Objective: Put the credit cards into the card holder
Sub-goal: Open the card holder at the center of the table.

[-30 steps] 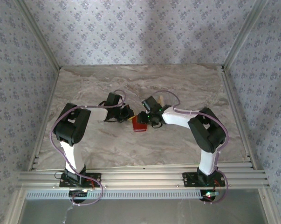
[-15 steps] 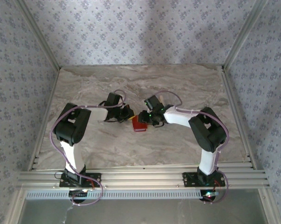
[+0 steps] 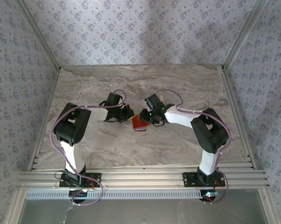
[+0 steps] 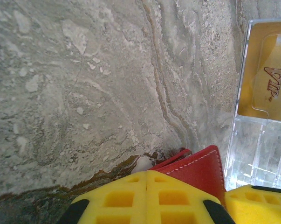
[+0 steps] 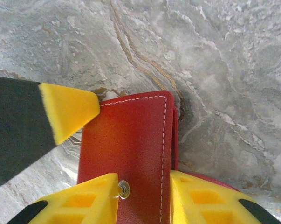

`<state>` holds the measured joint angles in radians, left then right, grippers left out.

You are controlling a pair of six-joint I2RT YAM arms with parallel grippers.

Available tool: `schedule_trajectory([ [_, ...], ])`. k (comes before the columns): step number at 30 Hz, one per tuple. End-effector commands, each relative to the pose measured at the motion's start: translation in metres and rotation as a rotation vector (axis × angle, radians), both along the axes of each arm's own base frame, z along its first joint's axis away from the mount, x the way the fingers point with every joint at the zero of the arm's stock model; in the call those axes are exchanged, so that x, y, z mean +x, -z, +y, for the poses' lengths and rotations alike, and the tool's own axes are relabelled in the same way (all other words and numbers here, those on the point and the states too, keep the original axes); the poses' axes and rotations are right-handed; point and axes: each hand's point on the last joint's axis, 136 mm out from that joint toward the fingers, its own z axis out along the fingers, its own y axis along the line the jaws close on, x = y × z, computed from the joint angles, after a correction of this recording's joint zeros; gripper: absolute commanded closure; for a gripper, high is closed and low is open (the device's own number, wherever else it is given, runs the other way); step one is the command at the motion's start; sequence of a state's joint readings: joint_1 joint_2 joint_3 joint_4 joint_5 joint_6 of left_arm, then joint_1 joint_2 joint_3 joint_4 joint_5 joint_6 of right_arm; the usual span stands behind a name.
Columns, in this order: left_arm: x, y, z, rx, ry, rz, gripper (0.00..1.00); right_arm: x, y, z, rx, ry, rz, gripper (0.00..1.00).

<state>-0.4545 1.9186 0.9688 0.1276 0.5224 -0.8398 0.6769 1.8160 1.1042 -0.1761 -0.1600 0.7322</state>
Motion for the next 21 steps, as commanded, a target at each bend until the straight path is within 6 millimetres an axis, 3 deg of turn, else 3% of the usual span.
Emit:
schedule_trajectory([
  [1,-0.06,0.092,0.056,0.329,-0.069,0.269,1.0,0.004,-0.028,0.009,-0.024,-0.039,-0.065,0.67],
  [4,-0.06,0.092,0.055,0.331,-0.068,0.267,1.0,0.001,-0.023,0.012,-0.034,-0.053,-0.057,0.7],
  [5,-0.06,0.092,0.056,0.333,-0.069,0.268,1.0,0.007,-0.035,0.02,-0.015,-0.058,-0.078,0.72],
  [12,-0.06,0.09,0.054,0.326,-0.071,0.266,1.0,0.005,-0.026,0.035,0.061,-0.079,-0.043,0.74],
  [15,-0.059,0.085,0.052,0.308,-0.068,0.254,1.0,0.004,-0.021,0.021,0.009,-0.046,-0.046,0.92],
  [17,-0.054,0.075,0.05,0.276,-0.07,0.231,0.98,-0.001,-0.019,0.002,-0.047,-0.012,-0.056,0.99],
  [21,-0.046,0.048,0.048,0.175,-0.082,0.163,0.76,-0.01,-0.034,-0.033,-0.255,0.029,-0.134,1.0],
])
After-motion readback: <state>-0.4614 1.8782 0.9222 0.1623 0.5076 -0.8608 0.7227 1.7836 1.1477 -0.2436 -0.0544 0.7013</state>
